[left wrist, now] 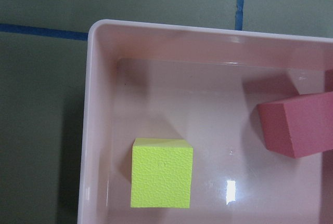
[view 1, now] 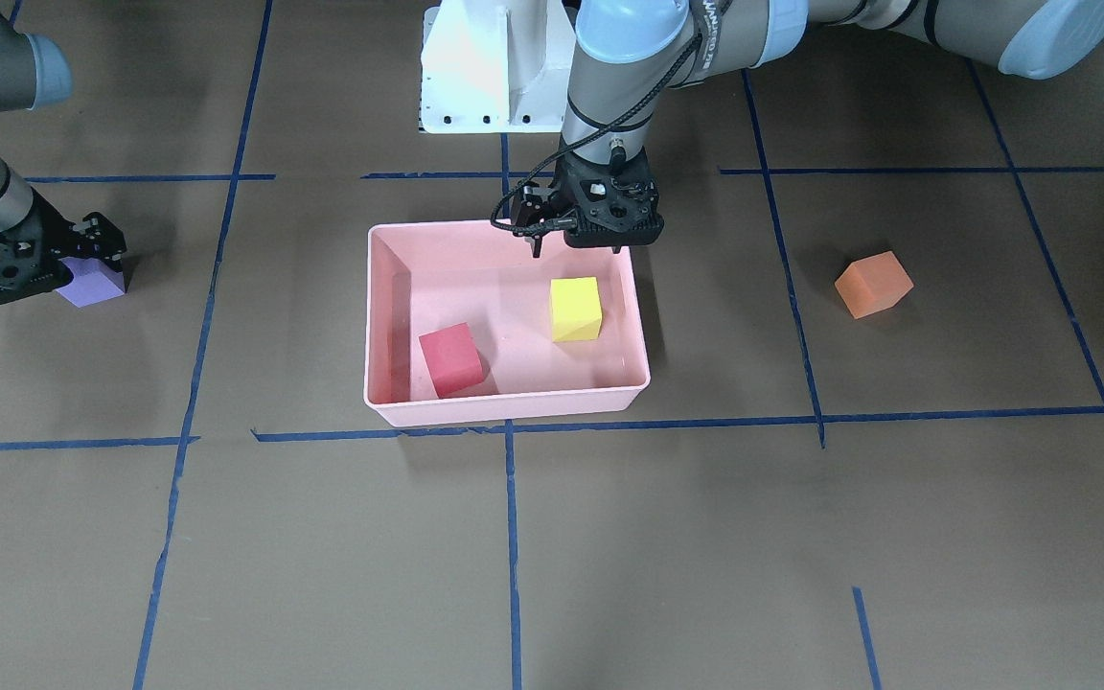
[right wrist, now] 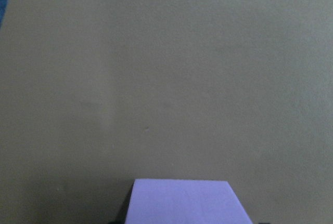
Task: Place blocks into pink bin with both arms
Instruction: 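Lower the right gripper onto the purple cube and grasp it, then carry the purple cube into the bin while the left gripper reaches the orange cube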
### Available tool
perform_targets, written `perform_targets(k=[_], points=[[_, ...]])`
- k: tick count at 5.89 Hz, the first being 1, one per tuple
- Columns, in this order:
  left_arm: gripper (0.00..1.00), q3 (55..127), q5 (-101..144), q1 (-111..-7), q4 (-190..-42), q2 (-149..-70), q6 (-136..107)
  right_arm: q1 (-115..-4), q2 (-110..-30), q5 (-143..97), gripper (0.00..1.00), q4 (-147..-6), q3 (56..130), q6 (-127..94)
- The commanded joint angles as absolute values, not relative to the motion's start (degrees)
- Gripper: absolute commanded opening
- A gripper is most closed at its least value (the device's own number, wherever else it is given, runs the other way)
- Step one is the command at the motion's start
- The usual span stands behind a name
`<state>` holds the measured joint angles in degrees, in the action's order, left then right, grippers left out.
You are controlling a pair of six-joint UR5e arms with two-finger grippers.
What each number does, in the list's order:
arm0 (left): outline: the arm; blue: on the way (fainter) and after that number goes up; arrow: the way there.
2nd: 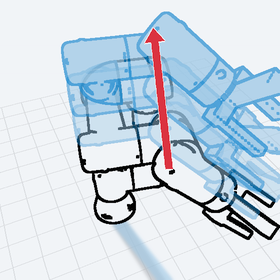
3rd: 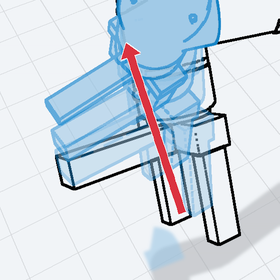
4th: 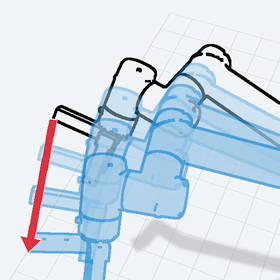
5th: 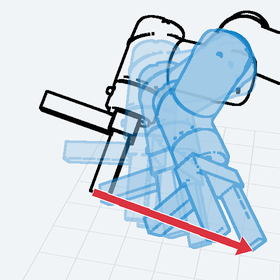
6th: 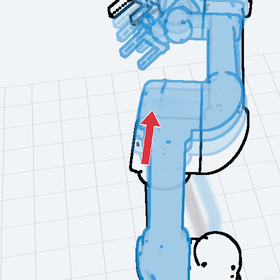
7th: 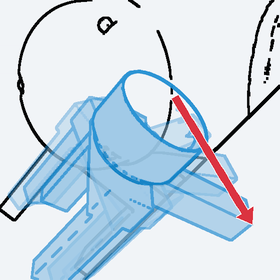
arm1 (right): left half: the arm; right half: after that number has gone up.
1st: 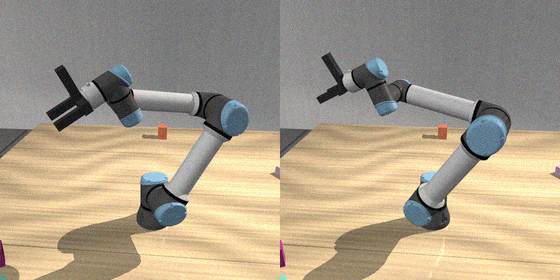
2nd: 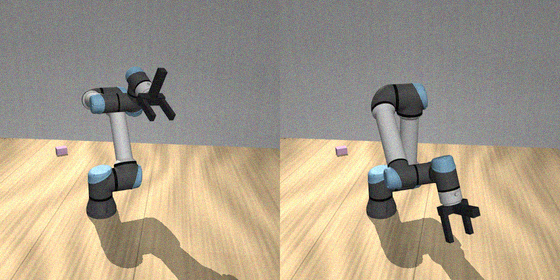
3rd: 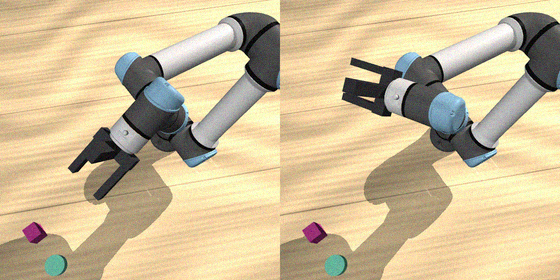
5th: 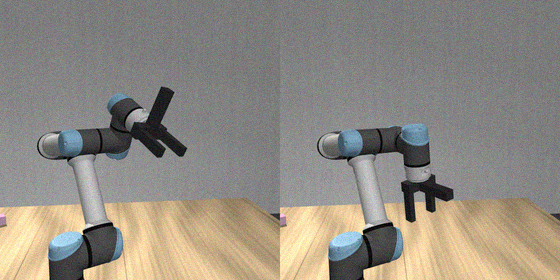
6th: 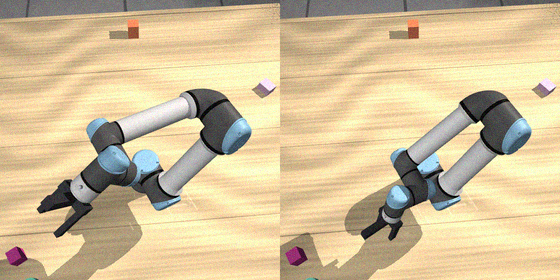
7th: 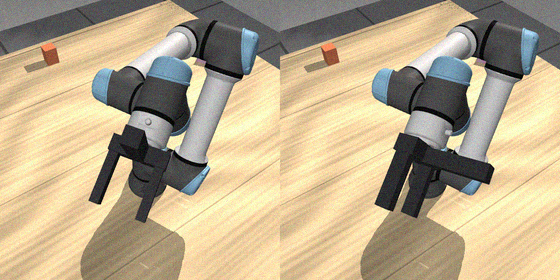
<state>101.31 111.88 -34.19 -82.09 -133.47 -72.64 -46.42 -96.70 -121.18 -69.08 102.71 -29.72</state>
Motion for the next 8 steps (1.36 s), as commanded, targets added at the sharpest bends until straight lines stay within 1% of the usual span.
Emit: perform_targets(k=[1, 2, 3, 4, 5, 7, 8], points=[[1.0, 102.03, 112.06, -34.28, -82.18, -132.2, -71.99, -46.14, -95.98, -121.64, 0.4, -69.78, 104.83, -30.32], [1.0, 104.91, 112.32, -34.71, -81.92, -129.49, -69.2, -46.06, -95.8, -121.9, 0.38, -69.87, 107.72, -33.02], [1.0, 108.86, 112.41, -35.85, -81.83, -124.94, -62.99, -46.4, -93.97, -122.51, 0.38, -71.27, 109.75, -35.66], [1.0, 110.72, 112.76, -38.82, -81.83, -121.5, -53.97, -47.1, -87.86, -122.69, 0.38, -78.41, 111.78, -39.08], [1.0, 110.83, 112.94, -41.02, -81.74, -119.99, -47.0, -47.11, -79.19, -122.7, 0.38, -88.06, 112.84, -43.11], [1.0, 112.92, 118.63, -48.65, -84.19, -109.22, -30.76, -45.8, -62.04, -122.43, 0.38, -104.77, 112.59, -52.78], [1.0, 113.11, 120.31, -51.82, -87.16, -103.68, -25.11, -42.83, -56.48, -122.0, 0.38, -106.16, 111.8, -61.09]])
